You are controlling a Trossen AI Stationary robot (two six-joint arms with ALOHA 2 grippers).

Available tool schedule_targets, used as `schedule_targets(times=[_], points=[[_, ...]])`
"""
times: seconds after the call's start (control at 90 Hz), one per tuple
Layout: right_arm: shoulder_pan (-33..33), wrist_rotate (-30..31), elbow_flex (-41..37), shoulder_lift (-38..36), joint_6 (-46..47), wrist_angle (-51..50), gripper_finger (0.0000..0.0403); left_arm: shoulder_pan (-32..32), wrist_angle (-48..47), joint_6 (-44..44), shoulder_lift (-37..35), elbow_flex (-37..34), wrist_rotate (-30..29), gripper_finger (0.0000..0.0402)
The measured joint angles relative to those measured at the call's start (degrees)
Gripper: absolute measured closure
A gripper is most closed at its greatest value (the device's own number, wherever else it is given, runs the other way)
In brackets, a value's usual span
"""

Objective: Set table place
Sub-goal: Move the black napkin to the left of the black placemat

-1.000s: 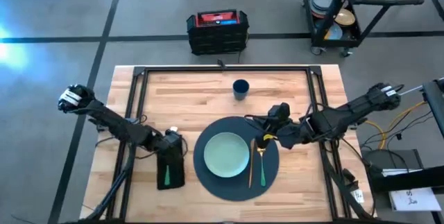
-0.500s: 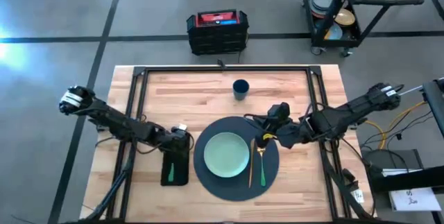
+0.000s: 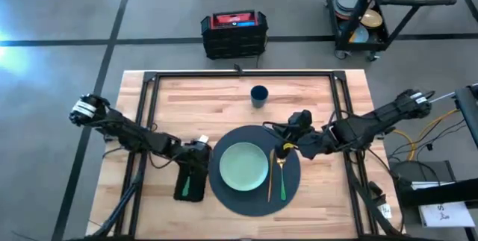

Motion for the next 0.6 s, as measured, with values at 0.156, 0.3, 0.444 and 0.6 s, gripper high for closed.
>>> schedule_targets(times=[0.156, 0.3, 0.444, 0.6], points=[[0.0, 0.0, 0.0, 0.0, 0.0, 0.0, 0.0403, 0.0, -1.5, 0.3, 0.1, 0.9, -0.1, 0.0402], [0.0, 0.0, 0.0, 0.0, 0.0, 0.0, 0.0403, 0.0, -3.8, 0.8, 0.0, 1.6, -0.5, 0.0402], [0.0, -0.1, 0.0, 0.0, 0.0, 0.0, 0.0403, 0.0, -4.8, 1.5, -0.7, 2.0, -2.5, 0.0402], [0.0, -0.1, 0.0, 0.0, 0.0, 0.0, 0.0403, 0.3, -6.3, 1.9, -1.5, 2.5, -6.1, 0.0402]])
